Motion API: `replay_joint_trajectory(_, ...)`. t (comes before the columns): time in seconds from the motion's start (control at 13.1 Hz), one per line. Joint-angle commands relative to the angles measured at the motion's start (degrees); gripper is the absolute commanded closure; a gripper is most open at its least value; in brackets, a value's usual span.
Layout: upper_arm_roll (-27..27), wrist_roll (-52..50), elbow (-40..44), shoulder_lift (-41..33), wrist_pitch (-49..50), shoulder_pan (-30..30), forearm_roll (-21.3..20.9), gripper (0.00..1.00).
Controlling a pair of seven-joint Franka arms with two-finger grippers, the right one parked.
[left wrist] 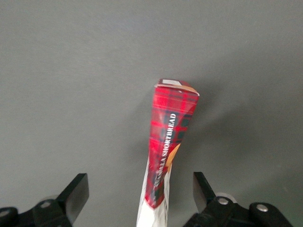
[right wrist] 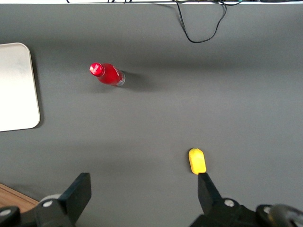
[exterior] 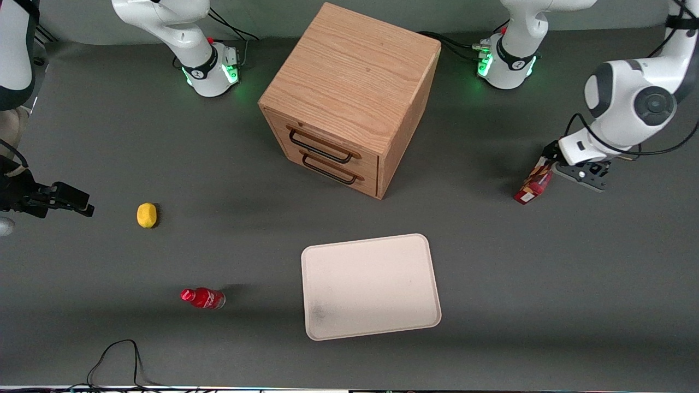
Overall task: Place red cookie box on tray
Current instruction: 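Lower the open left gripper onto the red tartan shortbread box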
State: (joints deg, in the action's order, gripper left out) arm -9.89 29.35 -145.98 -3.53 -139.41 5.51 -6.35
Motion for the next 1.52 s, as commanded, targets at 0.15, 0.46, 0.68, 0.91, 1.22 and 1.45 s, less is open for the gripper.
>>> replay_joint_trajectory(0.15, -0.31, 0.53, -3.68, 3.79, -9.72, 0.73, -1.21, 0.02)
replay_joint_trajectory(0.46, -1.01, 0.53, -5.28, 4.93, -13.08, 0.82, -1.21, 0.54)
replay_joint_trajectory(0.68, -1.71, 0.71, -5.19, 5.81, -12.56, 0.91, -1.21, 1.00)
replay_joint_trajectory(0.91, -1.80, 1.41, -4.49, 5.81, -9.94, 1.08, -1.12, 1.00)
replay_joint_trajectory(1.22, -1.80, 0.88, 3.92, 4.15, 2.70, 1.00, -0.60, 1.00)
replay_joint_trajectory(1.45, -1.45, 0.80, 19.54, 4.66, 19.20, 1.61, 5.00, 1.00)
